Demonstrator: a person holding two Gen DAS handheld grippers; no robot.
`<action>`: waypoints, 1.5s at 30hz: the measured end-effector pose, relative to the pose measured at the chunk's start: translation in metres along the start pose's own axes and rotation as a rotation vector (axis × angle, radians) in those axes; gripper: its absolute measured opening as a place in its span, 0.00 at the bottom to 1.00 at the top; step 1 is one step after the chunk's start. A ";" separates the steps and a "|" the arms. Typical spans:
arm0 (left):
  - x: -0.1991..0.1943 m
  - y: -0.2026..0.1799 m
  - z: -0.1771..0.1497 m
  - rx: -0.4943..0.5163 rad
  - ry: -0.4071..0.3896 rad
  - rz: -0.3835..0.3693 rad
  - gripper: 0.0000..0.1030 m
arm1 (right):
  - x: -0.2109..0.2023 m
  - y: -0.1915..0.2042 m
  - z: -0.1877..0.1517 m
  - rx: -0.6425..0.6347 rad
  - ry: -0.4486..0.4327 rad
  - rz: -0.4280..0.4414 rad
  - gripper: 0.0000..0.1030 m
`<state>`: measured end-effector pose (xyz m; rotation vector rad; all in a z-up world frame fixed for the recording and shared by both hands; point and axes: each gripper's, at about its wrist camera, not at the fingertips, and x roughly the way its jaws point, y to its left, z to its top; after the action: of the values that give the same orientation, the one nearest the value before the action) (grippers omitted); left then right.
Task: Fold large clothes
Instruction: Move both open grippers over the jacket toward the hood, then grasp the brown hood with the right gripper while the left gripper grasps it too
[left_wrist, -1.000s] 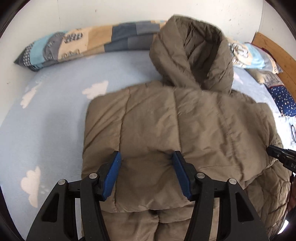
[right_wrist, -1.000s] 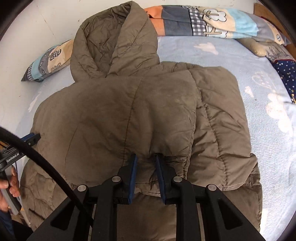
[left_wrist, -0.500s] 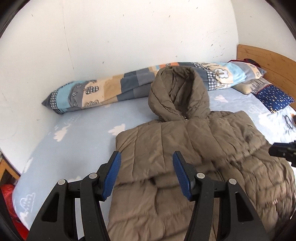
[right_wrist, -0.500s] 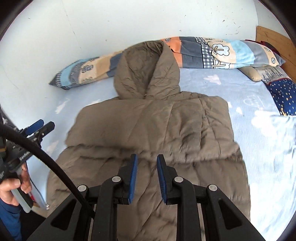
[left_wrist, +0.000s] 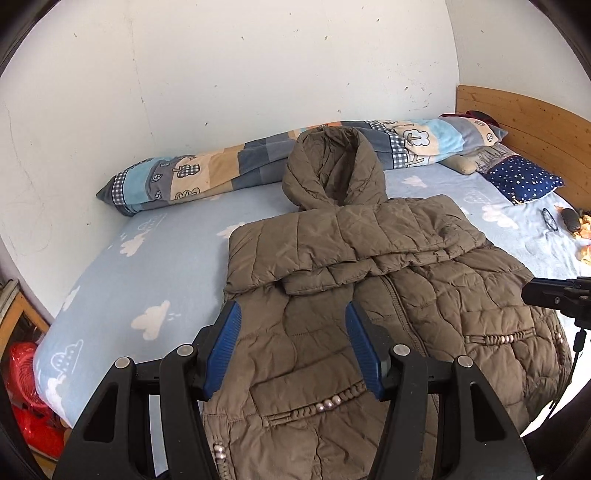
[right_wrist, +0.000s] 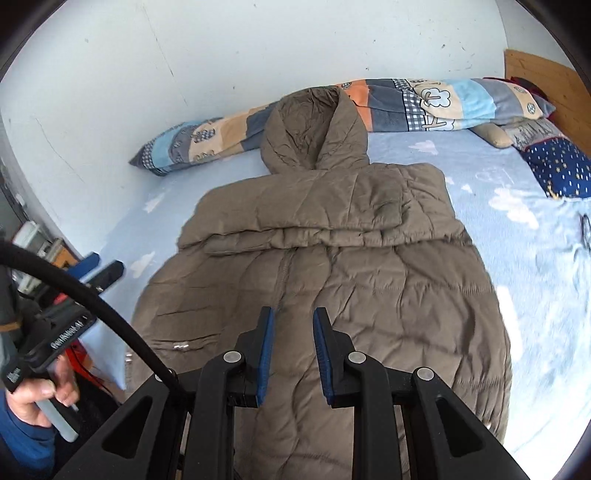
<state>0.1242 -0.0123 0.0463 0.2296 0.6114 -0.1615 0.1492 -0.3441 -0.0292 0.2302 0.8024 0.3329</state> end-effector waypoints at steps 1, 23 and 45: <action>-0.005 -0.001 0.002 0.004 -0.007 0.003 0.56 | -0.006 0.000 -0.004 0.011 -0.006 0.010 0.23; 0.037 -0.002 0.046 0.028 -0.021 0.037 0.60 | -0.005 0.006 0.041 0.010 -0.014 0.064 0.26; 0.217 0.100 0.105 -0.217 0.149 -0.069 0.67 | 0.086 0.011 0.197 -0.129 0.064 -0.013 0.44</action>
<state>0.3794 0.0390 0.0196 0.0104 0.7797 -0.1438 0.3474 -0.3160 0.0500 0.0942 0.8417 0.3795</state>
